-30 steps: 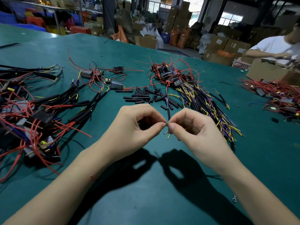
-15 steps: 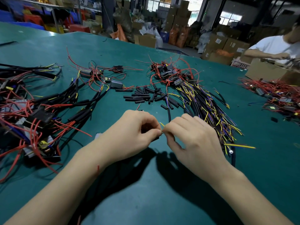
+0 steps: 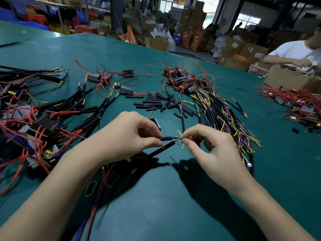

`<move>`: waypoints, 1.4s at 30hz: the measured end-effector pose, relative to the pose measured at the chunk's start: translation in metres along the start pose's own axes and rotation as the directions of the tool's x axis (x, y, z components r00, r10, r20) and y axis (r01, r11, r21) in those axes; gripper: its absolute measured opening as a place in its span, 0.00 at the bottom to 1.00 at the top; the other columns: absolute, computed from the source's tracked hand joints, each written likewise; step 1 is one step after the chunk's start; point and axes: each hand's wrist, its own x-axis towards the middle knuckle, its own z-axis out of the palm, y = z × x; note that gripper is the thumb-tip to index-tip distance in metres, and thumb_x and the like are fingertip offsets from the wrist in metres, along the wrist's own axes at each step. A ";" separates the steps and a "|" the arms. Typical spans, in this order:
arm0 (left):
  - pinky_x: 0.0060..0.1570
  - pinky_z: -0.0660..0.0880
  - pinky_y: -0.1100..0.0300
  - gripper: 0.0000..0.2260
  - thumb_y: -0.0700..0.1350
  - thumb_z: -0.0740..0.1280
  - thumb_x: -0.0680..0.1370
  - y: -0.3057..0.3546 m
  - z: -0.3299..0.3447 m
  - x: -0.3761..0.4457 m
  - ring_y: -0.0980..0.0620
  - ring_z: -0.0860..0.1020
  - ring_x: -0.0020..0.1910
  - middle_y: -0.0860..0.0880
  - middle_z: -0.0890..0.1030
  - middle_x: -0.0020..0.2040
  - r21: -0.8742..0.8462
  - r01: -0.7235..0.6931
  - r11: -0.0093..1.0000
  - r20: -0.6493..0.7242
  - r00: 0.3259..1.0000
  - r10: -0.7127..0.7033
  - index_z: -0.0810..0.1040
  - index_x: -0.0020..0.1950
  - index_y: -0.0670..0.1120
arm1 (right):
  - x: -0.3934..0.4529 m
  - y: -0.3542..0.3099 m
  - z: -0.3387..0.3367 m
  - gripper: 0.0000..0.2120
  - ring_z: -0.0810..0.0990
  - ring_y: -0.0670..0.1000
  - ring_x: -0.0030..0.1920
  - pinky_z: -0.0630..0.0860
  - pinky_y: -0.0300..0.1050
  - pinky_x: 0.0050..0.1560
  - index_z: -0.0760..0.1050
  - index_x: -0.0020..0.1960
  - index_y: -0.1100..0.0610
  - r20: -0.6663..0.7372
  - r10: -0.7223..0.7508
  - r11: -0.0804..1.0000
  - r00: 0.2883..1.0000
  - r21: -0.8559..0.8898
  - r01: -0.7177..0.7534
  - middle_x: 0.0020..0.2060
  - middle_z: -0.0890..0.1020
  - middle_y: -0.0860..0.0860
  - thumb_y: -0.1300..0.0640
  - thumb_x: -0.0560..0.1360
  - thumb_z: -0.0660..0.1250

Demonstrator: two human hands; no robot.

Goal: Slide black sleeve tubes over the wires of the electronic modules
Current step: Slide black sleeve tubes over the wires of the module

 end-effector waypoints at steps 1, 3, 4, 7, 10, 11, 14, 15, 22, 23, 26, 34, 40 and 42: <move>0.26 0.64 0.76 0.02 0.44 0.75 0.71 0.001 0.002 0.000 0.67 0.70 0.21 0.56 0.80 0.30 -0.013 -0.015 1.000 -0.002 1.000 0.015 0.86 0.41 0.48 | 0.000 0.000 0.000 0.07 0.75 0.46 0.36 0.66 0.28 0.39 0.78 0.40 0.55 0.001 -0.012 1.000 1.000 -0.004 0.012 0.34 0.78 0.46 0.65 0.73 0.70; 0.25 0.62 0.76 0.02 0.44 0.75 0.71 0.001 0.005 0.001 0.65 0.69 0.20 0.54 0.80 0.30 -0.033 -0.033 0.999 -0.009 0.999 0.033 0.86 0.42 0.48 | 0.000 -0.001 0.000 0.07 0.74 0.46 0.36 0.66 0.28 0.39 0.78 0.40 0.56 0.001 -0.034 0.999 0.999 -0.016 0.034 0.33 0.78 0.46 0.66 0.73 0.70; 0.25 0.62 0.76 0.02 0.44 0.75 0.71 0.000 0.005 0.001 0.65 0.69 0.20 0.54 0.80 0.30 -0.038 -0.039 0.999 -0.016 0.999 0.038 0.86 0.42 0.48 | 0.001 -0.001 0.000 0.07 0.74 0.46 0.36 0.66 0.28 0.39 0.78 0.40 0.56 0.002 -0.042 0.999 0.999 -0.022 0.042 0.33 0.77 0.46 0.66 0.73 0.69; 0.25 0.63 0.76 0.02 0.44 0.75 0.71 0.000 0.006 0.002 0.66 0.69 0.20 0.54 0.81 0.31 -0.059 -0.050 0.997 -0.032 0.998 0.049 0.86 0.42 0.47 | 0.000 -0.002 -0.001 0.06 0.74 0.45 0.36 0.65 0.27 0.38 0.78 0.41 0.56 0.004 -0.051 0.998 0.999 -0.025 0.051 0.33 0.77 0.45 0.66 0.73 0.70; 0.28 0.64 0.75 0.02 0.44 0.75 0.70 0.000 0.007 0.003 0.66 0.71 0.24 0.54 0.81 0.32 -0.061 -0.070 0.996 -0.052 0.996 0.067 0.86 0.42 0.49 | 0.001 -0.003 -0.001 0.06 0.74 0.46 0.36 0.65 0.27 0.38 0.78 0.41 0.56 0.012 -0.052 0.999 0.999 -0.016 0.052 0.33 0.77 0.46 0.65 0.74 0.70; 0.30 0.65 0.74 0.02 0.45 0.75 0.70 0.000 0.008 0.003 0.65 0.73 0.27 0.55 0.82 0.32 -0.052 -0.076 0.996 -0.058 0.996 0.073 0.86 0.42 0.50 | 0.002 -0.003 -0.002 0.06 0.74 0.46 0.36 0.65 0.28 0.38 0.78 0.41 0.56 0.015 -0.052 0.999 0.999 -0.015 0.052 0.33 0.77 0.46 0.65 0.73 0.70; 0.36 0.69 0.69 0.04 0.45 0.74 0.71 0.001 0.010 0.003 0.58 0.77 0.35 0.53 0.83 0.36 -0.041 -0.107 0.993 -0.071 0.992 0.103 0.86 0.44 0.51 | 0.002 -0.004 -0.002 0.05 0.73 0.44 0.35 0.65 0.27 0.38 0.79 0.41 0.56 0.008 -0.045 0.999 0.999 -0.010 0.046 0.33 0.77 0.45 0.64 0.73 0.70; 0.39 0.71 0.66 0.05 0.44 0.74 0.71 0.001 0.011 0.004 0.56 0.78 0.36 0.51 0.83 0.37 -0.047 -0.117 0.992 -0.074 0.991 0.113 0.86 0.45 0.50 | 0.002 -0.004 -0.002 0.04 0.73 0.43 0.35 0.65 0.27 0.38 0.79 0.41 0.56 0.001 -0.031 1.000 1.000 0.005 0.031 0.33 0.78 0.44 0.63 0.73 0.70; 0.41 0.73 0.52 0.07 0.43 0.74 0.71 0.002 0.014 0.005 0.52 0.75 0.34 0.48 0.81 0.37 -0.081 -0.129 0.988 -0.124 0.985 0.118 0.86 0.48 0.49 | 0.001 -0.001 -0.011 0.12 0.82 0.50 0.35 0.74 0.50 0.42 0.73 0.54 0.51 0.205 0.188 0.937 0.960 0.257 -0.239 0.46 0.78 0.47 0.66 0.76 0.67; 0.41 0.72 0.52 0.07 0.43 0.74 0.71 0.003 0.014 0.005 0.52 0.75 0.34 0.48 0.81 0.37 -0.086 -0.136 0.987 -0.122 0.985 0.125 0.86 0.48 0.49 | 0.001 -0.001 -0.012 0.12 0.81 0.50 0.34 0.73 0.47 0.40 0.72 0.54 0.52 0.213 0.199 0.921 0.957 0.294 -0.257 0.46 0.77 0.48 0.67 0.76 0.64; 0.41 0.72 0.53 0.08 0.45 0.72 0.73 0.005 0.017 0.004 0.50 0.75 0.35 0.49 0.80 0.38 -0.125 -0.159 0.979 -0.117 0.983 0.144 0.85 0.50 0.50 | 0.002 -0.002 -0.013 0.12 0.81 0.51 0.33 0.70 0.41 0.38 0.70 0.54 0.53 0.183 0.215 0.906 0.959 0.328 -0.265 0.43 0.76 0.49 0.68 0.77 0.63; 0.39 0.75 0.57 0.04 0.43 0.75 0.71 0.009 0.027 0.005 0.53 0.76 0.33 0.51 0.81 0.35 -0.201 -0.188 0.962 -0.223 0.964 0.141 0.83 0.42 0.51 | 0.004 -0.004 -0.013 0.13 0.81 0.51 0.34 0.74 0.44 0.41 0.70 0.52 0.51 0.131 0.159 0.947 0.979 0.259 -0.189 0.39 0.78 0.50 0.68 0.76 0.65; 0.35 0.71 0.69 0.05 0.42 0.77 0.68 0.012 0.027 0.005 0.60 0.76 0.31 0.56 0.82 0.32 -0.197 -0.218 0.956 -0.278 0.947 0.159 0.83 0.38 0.50 | 0.006 -0.005 -0.015 0.12 0.79 0.50 0.34 0.74 0.41 0.42 0.72 0.52 0.55 0.160 0.200 0.901 0.967 0.358 -0.245 0.37 0.77 0.50 0.69 0.74 0.66; 0.36 0.70 0.68 0.04 0.42 0.77 0.68 0.013 0.027 0.005 0.59 0.77 0.33 0.55 0.82 0.34 -0.155 -0.252 0.955 -0.247 0.946 0.210 0.84 0.39 0.48 | 0.007 -0.004 -0.016 0.08 0.77 0.48 0.33 0.75 0.37 0.41 0.74 0.51 0.58 0.202 0.245 0.837 0.948 0.450 -0.312 0.37 0.77 0.51 0.66 0.73 0.68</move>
